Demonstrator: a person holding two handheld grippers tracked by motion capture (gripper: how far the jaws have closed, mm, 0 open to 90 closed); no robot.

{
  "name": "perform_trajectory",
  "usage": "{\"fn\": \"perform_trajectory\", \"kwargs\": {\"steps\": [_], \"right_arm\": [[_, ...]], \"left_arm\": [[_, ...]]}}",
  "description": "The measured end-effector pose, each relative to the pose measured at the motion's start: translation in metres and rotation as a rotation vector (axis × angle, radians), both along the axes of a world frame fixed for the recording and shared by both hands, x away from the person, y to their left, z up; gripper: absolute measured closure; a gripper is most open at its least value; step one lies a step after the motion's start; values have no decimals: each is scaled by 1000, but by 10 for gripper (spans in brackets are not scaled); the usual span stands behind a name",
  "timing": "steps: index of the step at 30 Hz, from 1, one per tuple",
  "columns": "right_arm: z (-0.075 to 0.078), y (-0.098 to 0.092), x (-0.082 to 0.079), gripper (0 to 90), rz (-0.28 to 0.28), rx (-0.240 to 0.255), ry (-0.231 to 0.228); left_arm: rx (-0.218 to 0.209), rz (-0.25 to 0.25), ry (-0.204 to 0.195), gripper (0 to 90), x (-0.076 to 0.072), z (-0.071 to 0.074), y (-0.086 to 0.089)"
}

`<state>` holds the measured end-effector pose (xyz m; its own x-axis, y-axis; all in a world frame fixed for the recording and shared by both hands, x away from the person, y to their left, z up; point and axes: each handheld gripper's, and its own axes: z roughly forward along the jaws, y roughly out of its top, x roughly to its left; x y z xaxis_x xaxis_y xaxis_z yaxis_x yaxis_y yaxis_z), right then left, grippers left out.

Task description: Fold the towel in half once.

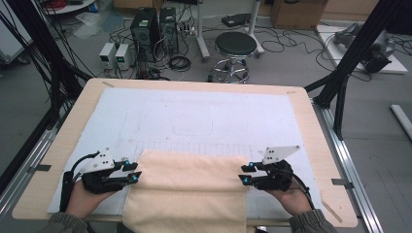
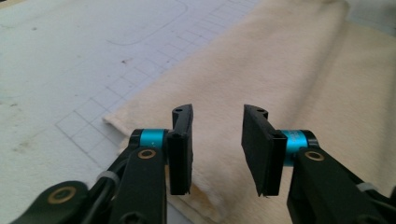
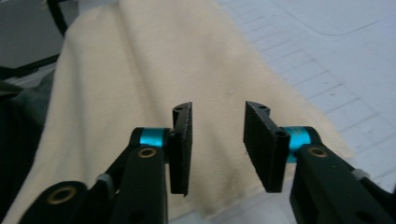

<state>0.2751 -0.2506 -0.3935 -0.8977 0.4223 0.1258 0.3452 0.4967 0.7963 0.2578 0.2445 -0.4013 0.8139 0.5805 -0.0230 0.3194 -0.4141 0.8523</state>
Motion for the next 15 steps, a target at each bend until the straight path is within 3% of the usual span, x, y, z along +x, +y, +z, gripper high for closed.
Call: {"fn": "perform_trajectory", "kwargs": {"steps": [3,7,10,12,13,15], "right_arm": [[-8,2,12,558,-40,-30,-15],[-24,9,33,508,-97,-61,-1],[-32,12,44,506,-121,-73,0],[-38,13,50,519,-128,-97,10],[-41,14,52,546,-129,-93,36],[-44,15,54,613,-117,-92,42]], "left_arm": [[7,28,7,572,17,-5,-4],[1,40,56,532,40,-15,-12],[26,55,88,485,51,-23,-19],[52,54,123,474,55,-30,-21],[66,51,129,479,56,-33,-22],[71,39,120,568,55,-37,-23]]}}
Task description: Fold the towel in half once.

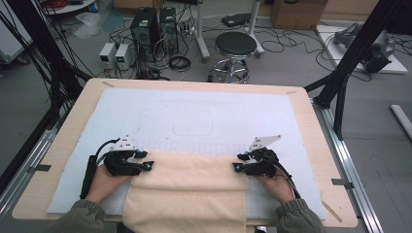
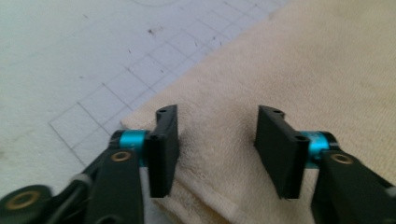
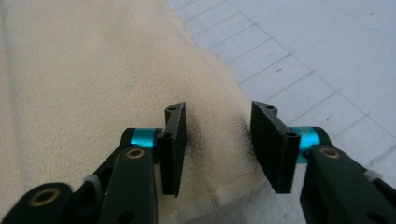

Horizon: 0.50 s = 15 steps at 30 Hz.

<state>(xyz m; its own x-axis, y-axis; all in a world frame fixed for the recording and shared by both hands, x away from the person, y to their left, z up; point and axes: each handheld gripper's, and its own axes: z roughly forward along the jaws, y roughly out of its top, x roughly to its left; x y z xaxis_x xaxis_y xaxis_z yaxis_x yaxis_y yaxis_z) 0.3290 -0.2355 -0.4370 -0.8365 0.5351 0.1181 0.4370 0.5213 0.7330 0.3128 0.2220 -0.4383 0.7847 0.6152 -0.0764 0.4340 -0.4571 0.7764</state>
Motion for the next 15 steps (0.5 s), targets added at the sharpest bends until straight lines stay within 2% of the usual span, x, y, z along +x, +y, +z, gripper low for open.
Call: {"fn": "perform_trajectory", "kwargs": {"steps": [1,3,5,11,15], "right_arm": [[1,0,0,660,3,7,3],[2,-1,-1,741,14,16,-5],[4,-1,-3,762,12,11,-3],[12,-2,-6,783,21,12,-44],[17,-4,-7,782,10,38,-66]], "left_arm": [[-4,4,-7,594,-1,0,0],[-5,3,-15,704,-1,1,0],[-3,8,-27,760,-2,3,-1],[-19,16,-54,777,-5,9,0],[-43,22,-64,775,-5,12,1]]}}
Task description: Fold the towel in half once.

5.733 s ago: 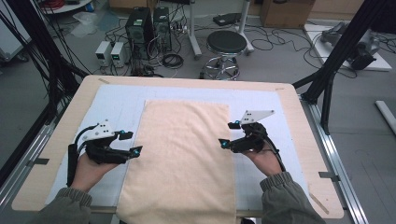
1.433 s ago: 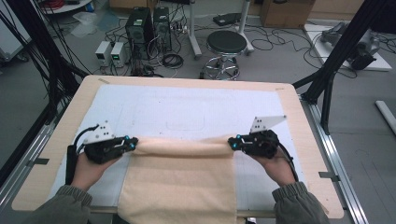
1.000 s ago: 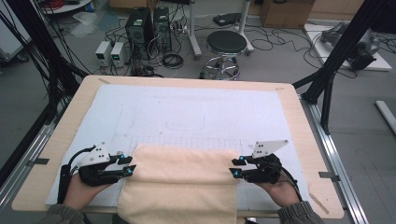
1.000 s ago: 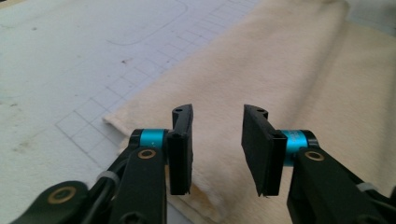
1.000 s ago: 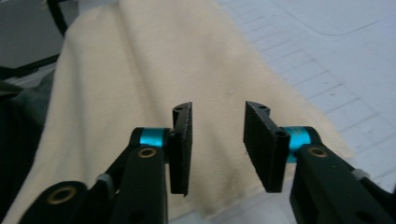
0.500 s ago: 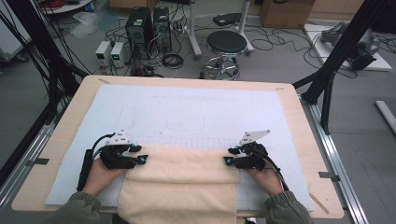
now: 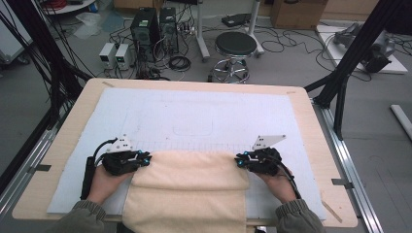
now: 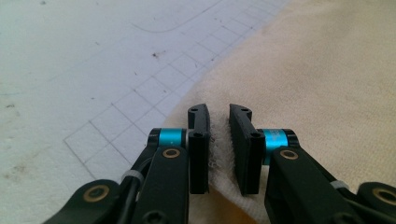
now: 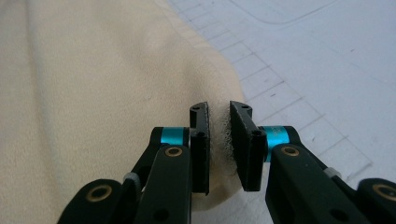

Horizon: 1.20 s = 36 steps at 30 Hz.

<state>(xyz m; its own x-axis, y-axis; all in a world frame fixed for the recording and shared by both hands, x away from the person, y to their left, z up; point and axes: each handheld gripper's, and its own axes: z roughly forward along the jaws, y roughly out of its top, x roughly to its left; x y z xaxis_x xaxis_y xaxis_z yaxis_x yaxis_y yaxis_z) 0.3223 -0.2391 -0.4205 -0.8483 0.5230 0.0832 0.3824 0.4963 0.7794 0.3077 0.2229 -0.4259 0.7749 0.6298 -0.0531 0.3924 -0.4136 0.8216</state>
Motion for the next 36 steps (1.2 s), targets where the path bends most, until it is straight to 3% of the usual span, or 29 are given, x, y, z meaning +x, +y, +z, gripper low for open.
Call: {"fn": "perform_trajectory", "kwargs": {"steps": [4,12,20,27,32,36], "right_arm": [[-1,1,1,777,-8,-10,-5],[-2,2,9,784,-24,7,-3],[5,4,9,810,-28,25,-53],[21,2,0,820,-35,78,-110],[33,-1,-14,821,-4,106,-127],[42,-3,-35,819,58,106,-139]], "left_arm": [[19,0,4,755,1,-2,-2],[18,15,10,729,6,-4,-4],[-4,28,-36,803,5,2,-1],[-59,47,-80,812,-1,15,5],[-70,11,-122,814,-18,28,8],[-58,-54,-149,813,-45,36,10]]}}
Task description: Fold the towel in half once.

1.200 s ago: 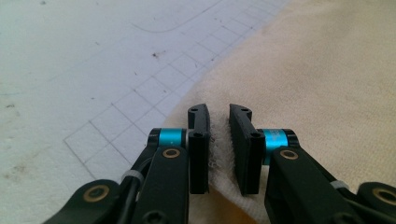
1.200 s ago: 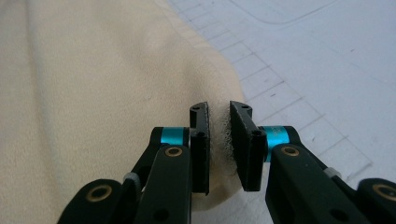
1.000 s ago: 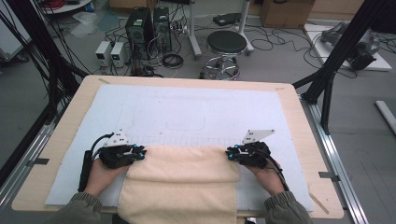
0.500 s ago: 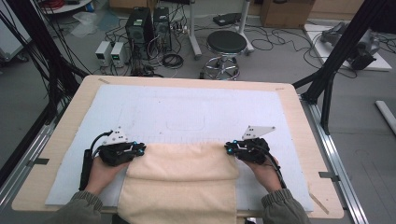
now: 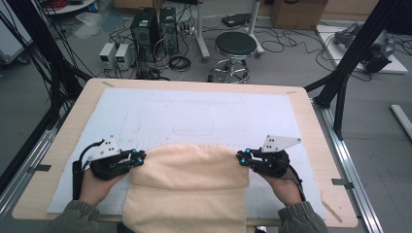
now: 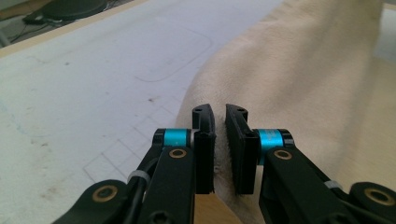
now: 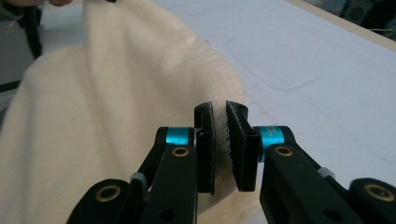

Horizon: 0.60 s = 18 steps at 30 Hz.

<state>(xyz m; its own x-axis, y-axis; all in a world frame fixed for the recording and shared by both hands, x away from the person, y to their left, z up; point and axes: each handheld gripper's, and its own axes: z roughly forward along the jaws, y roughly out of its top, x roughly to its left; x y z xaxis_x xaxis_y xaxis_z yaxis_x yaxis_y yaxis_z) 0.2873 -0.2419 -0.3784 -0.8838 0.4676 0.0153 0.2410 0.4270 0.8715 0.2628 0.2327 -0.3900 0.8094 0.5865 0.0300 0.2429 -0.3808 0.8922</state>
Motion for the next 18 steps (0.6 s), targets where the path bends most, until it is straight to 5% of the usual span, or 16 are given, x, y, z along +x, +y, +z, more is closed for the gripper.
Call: {"fn": "perform_trajectory", "kwargs": {"steps": [11,14,18], "right_arm": [[9,-4,-84,745,204,23,56],[10,-8,-95,696,209,26,48],[6,-11,-84,645,160,12,64]], "left_arm": [[19,-174,27,773,-87,8,18],[-8,-177,15,714,-94,12,25],[-10,-112,23,655,-81,7,29]]}}
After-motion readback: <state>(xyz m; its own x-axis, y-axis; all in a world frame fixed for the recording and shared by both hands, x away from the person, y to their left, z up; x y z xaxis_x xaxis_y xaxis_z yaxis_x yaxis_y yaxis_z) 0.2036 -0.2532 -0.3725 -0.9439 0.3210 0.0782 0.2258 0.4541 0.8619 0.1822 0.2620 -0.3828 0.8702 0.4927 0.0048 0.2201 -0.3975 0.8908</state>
